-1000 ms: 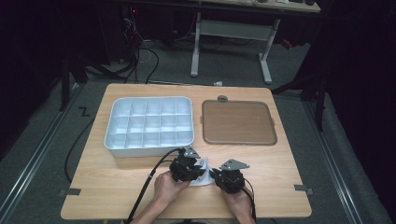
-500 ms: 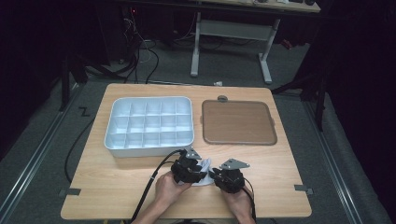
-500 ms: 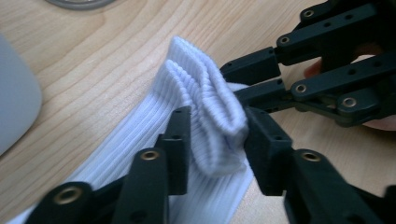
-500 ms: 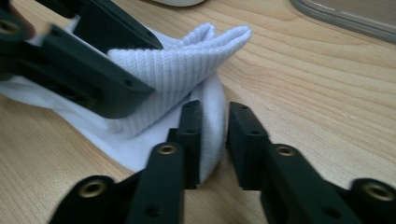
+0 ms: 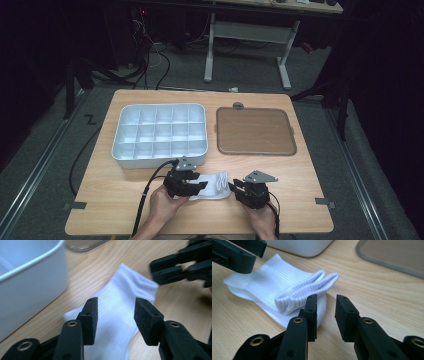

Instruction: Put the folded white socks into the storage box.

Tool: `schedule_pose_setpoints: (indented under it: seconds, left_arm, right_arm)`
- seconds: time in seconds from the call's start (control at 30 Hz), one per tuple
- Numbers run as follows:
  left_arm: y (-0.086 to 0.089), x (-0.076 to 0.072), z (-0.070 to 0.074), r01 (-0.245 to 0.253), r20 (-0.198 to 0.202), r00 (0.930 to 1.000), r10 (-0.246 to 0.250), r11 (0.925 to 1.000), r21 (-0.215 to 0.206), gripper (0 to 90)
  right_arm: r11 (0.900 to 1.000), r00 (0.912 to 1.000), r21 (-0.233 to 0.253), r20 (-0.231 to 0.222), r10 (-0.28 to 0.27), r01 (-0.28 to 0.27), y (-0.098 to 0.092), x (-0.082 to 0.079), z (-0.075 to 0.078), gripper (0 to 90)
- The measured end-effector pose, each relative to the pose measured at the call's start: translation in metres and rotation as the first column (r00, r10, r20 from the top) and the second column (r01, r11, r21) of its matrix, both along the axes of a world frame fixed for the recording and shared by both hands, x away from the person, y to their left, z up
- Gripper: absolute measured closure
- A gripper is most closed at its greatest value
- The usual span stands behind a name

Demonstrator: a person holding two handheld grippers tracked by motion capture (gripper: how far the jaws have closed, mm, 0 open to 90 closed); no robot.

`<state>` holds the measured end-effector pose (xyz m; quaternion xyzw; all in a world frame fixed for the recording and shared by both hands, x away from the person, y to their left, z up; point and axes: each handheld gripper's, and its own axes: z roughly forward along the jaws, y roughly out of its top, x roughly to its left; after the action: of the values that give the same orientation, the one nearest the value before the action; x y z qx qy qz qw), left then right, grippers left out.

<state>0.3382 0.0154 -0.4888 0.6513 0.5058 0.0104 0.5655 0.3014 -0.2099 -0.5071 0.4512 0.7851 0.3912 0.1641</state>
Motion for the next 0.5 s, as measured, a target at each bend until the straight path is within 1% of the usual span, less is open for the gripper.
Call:
schedule_pose_setpoints:
  seconds: [0.03,0.07,0.1,0.13,0.2,0.3,0.33,0.4,0.47,0.5]
  left_arm:
    - [0.003,0.001,-0.001,-0.012,-0.004,0.9999,0.012,0.9999,-0.002,54.7]
    - [0.008,0.002,-0.003,-0.03,-0.006,0.9995,0.03,0.9995,-0.004,54.7]
    - [0.01,0.003,-0.005,-0.04,-0.007,0.9992,0.04,0.9992,-0.005,54.5]
    - [0.013,0.003,-0.006,-0.047,-0.009,0.9989,0.047,0.9989,-0.002,54.3]
    - [0.017,0.005,-0.01,-0.07,-0.013,0.9974,0.07,0.9975,0.004,53.0]
    - [0.021,0.006,-0.017,-0.081,-0.022,0.9964,0.081,0.9966,0.016,51.3]
    - [0.021,0.006,-0.018,-0.083,-0.028,0.9962,0.083,0.9965,0.014,50.7]
    - [0.023,0.006,-0.021,-0.087,-0.035,0.9956,0.087,0.9962,0.01,49.8]
    - [0.024,0.007,-0.023,-0.091,-0.037,0.9952,0.091,0.9958,0.006,48.9]
    - [0.024,0.007,-0.024,-0.092,-0.037,0.995,0.092,0.9957,0.004,48.7]
  right_arm:
    - [1.0,0.9999,-0.001,0.013,0.003,-0.003,0.0,-0.002,0.004,72.6]
    - [1.0,0.9999,0.0,0.016,0.002,-0.002,0.001,-0.003,0.006,72.9]
    - [1.0,0.9995,-0.007,0.03,0.012,-0.011,0.003,-0.004,0.009,73.1]
    - [1.0,0.9993,-0.01,0.032,0.016,-0.016,0.004,-0.005,0.011,73.2]
    - [0.999,0.9981,-0.036,0.048,0.04,-0.038,0.012,-0.006,0.016,73.4]
    - [0.993,0.9944,-0.091,0.068,0.081,-0.075,0.028,-0.007,0.022,73.2]
    - [0.991,0.9932,-0.106,0.068,0.094,-0.087,0.034,-0.006,0.023,72.7]
    - [0.989,0.9924,-0.109,0.054,0.111,-0.104,0.041,-0.004,0.023,69.4]
    - [0.986,0.9932,-0.123,0.028,0.113,-0.109,0.047,0.001,0.017,64.1]
    - [0.986,0.9942,-0.128,0.019,0.106,-0.103,0.049,0.003,0.015,63.8]
